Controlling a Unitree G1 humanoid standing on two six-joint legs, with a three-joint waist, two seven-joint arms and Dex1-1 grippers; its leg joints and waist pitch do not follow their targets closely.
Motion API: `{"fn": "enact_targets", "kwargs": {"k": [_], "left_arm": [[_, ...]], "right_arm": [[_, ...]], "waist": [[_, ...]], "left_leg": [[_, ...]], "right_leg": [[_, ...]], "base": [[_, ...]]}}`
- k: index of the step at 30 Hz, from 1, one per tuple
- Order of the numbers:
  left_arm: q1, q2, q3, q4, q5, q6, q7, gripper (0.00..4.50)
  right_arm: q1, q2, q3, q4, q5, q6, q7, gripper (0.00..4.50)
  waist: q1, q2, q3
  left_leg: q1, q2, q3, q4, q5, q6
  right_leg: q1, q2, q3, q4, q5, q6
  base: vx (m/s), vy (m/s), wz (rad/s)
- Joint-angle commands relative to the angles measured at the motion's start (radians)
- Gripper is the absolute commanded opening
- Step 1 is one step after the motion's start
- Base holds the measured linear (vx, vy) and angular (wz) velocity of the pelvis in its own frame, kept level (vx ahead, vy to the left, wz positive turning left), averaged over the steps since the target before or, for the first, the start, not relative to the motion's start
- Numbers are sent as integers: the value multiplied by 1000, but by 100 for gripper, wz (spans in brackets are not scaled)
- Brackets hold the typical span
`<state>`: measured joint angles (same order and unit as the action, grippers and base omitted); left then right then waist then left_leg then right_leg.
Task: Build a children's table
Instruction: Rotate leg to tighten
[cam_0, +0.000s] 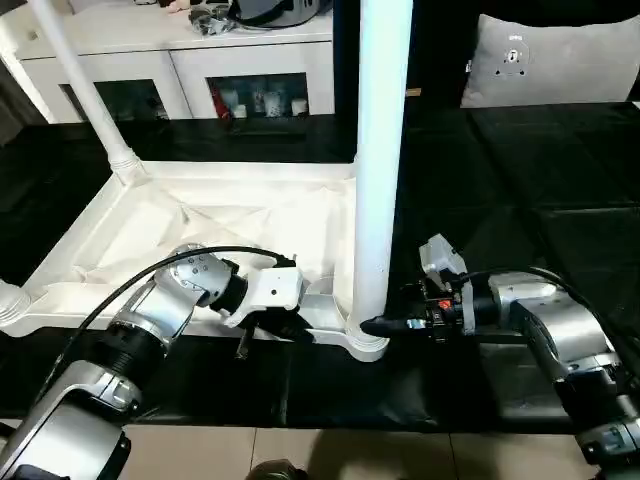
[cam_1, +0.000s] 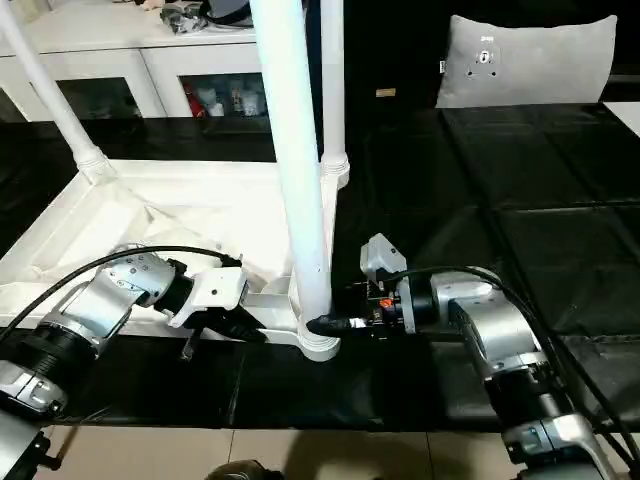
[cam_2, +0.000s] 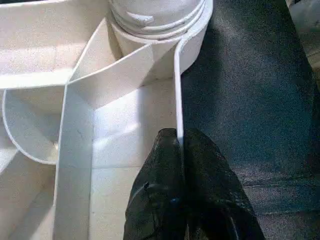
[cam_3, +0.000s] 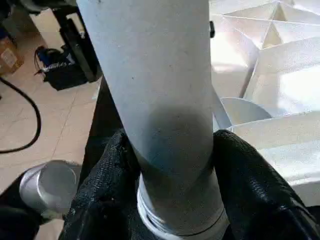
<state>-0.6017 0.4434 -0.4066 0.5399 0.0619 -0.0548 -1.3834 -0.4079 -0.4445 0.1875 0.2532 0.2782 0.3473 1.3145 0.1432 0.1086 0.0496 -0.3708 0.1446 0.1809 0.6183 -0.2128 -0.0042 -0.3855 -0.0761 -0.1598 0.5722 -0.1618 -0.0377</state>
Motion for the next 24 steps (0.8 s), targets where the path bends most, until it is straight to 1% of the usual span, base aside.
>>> {"fn": "enact_targets", "kwargs": {"k": [1,2,3,4,5,6,7,8,9,10,11,12,13,14,15,16,17,18,19,20,21,22,23,24], "left_arm": [[4,-54,8,-50,-20,81,68,0],[3,-82,17,-59,-18,128,117,0],[0,-117,28,-66,-14,173,175,0],[-3,-137,35,-70,-12,198,207,0],[-12,-184,52,-72,-10,254,281,0],[-22,-215,64,-65,-9,281,328,0],[-34,-244,73,-54,-6,305,372,0],[-46,-271,81,-42,3,321,418,0],[-53,-286,85,-33,11,327,447,0],[-58,-299,89,-28,17,336,476,0],[-60,-305,92,-26,21,342,490,0],[-73,-329,102,-8,25,345,540,0],[-82,-347,106,4,33,345,573,0],[-88,-358,109,11,39,345,593,0],[-89,-361,110,9,43,350,599,0],[-89,-367,113,7,49,357,607,0],[-86,-364,110,-2,61,363,607,0],[-82,-360,107,-10,70,370,610,0],[-80,-355,105,-13,74,372,608,0],[-78,-346,103,-14,78,370,607,0],[-76,-337,101,-14,81,367,605,0],[-75,-332,99,-13,81,365,607,0],[-72,-317,93,-9,83,349,597,0],[-68,-298,87,-5,85,328,578,0]], "right_arm": [[8,67,0,-29,-18,38,-150,194],[7,102,-7,-29,-36,66,-230,194],[4,140,-18,-27,-50,90,-309,194],[0,161,-25,-25,-55,106,-350,194],[-9,208,-42,-19,-63,149,-441,193],[-18,238,-52,-12,-73,173,-500,193],[-29,270,-64,-1,-86,194,-566,193],[-40,303,-78,12,-99,214,-632,193],[-48,320,-85,20,-106,222,-667,193],[-53,333,-88,24,-115,225,-696,193],[-54,338,-88,25,-119,226,-708,193],[-70,359,-94,47,-137,203,-760,193],[-83,374,-97,65,-152,178,-795,193],[-92,384,-99,77,-163,162,-818,193],[-93,389,-102,78,-165,159,-827,193],[-96,396,-107,80,-168,154,-839,249],[-93,396,-115,74,-165,143,-837,263],[-90,395,-121,66,-164,139,-837,263],[-86,391,-123,58,-162,135,-830,274],[-78,381,-123,45,-162,131,-818,290],[-71,371,-123,33,-161,128,-808,290],[-66,366,-123,28,-161,125,-804,304],[-52,345,-127,16,-156,112,-781,309],[-37,319,-131,3,-148,95,-749,322]], "waist": [[-9,-22,-70],[-15,-22,-64],[-20,-20,-61],[-26,-22,-57],[-40,-18,-55],[-50,-18,-53],[-66,-18,-52],[-81,-13,-53],[-88,-12,-54],[-104,-6,-53],[-115,-11,-56],[-119,-12,-58],[-124,-11,-58],[-124,-10,-59],[-123,-12,-62],[-120,-11,-62],[-118,-9,-64],[-118,-10,-65],[-114,-6,-68],[-112,-7,-71],[-109,-6,-72],[-105,-5,-75],[-102,-5,-76],[-99,-5,-76]], "left_leg": [[15,119,-51,-79,-162,53],[17,110,-52,-80,-194,37],[23,104,-52,-79,-214,17],[23,101,-53,-80,-230,13],[30,98,-54,-79,-263,3],[30,100,-56,-81,-276,-4],[35,97,-61,-80,-310,-18],[28,93,-66,-80,-335,-15],[25,96,-67,-83,-340,-12],[29,96,-68,-84,-360,-10],[26,94,-70,-84,-361,-5],[21,93,-70,-84,-351,0],[16,90,-67,-83,-324,8],[19,84,-62,-78,-303,17],[18,83,-62,-76,-287,22],[13,85,-62,-77,-256,34],[10,89,-63,-78,-234,44],[9,91,-63,-79,-226,49],[8,96,-65,-80,-208,54],[4,100,-66,-80,-182,62],[4,102,-66,-80,-172,64],[5,104,-65,-78,-154,70],[2,104,-64,-77,-137,77],[3,104,-61,-77,-141,82]], "right_leg": [[43,-124,89,-73,-364,-91],[40,-122,84,-82,-423,-85],[41,-125,79,-91,-484,-70],[40,-123,76,-99,-519,-58],[39,-120,69,-109,-564,-36],[39,-117,68,-110,-569,-33],[39,-114,58,-116,-584,-23],[48,-117,52,-117,-587,-6],[50,-116,54,-119,-576,0],[46,-115,51,-123,-555,-3],[50,-116,52,-122,-529,-4],[53,-119,55,-119,-513,-7],[51,-119,59,-116,-490,-20],[47,-120,60,-120,-488,-27],[49,-121,60,-118,-480,-29],[53,-121,62,-114,-455,-35],[55,-119,63,-109,-426,-37],[55,-119,64,-108,-411,-39],[57,-120,67,-99,-370,-49],[59,-119,69,-91,-318,-62],[59,-120,70,-87,-293,-69],[59,-122,73,-80,-249,-84],[60,-123,74,-74,-212,-100],[60,-123,75,-74,-204,-105]], "base": [[0,0,0],[0,0,0],[0,0,0],[0,0,0],[0,0,0],[0,0,0],[0,0,0],[0,0,0],[0,0,0],[0,0,0],[0,0,0],[0,0,0],[0,0,0],[0,0,0],[0,0,0],[0,0,0],[0,0,0],[0,0,0],[0,0,0],[0,0,0],[0,0,0],[0,0,0],[0,0,0],[0,0,0]]}}
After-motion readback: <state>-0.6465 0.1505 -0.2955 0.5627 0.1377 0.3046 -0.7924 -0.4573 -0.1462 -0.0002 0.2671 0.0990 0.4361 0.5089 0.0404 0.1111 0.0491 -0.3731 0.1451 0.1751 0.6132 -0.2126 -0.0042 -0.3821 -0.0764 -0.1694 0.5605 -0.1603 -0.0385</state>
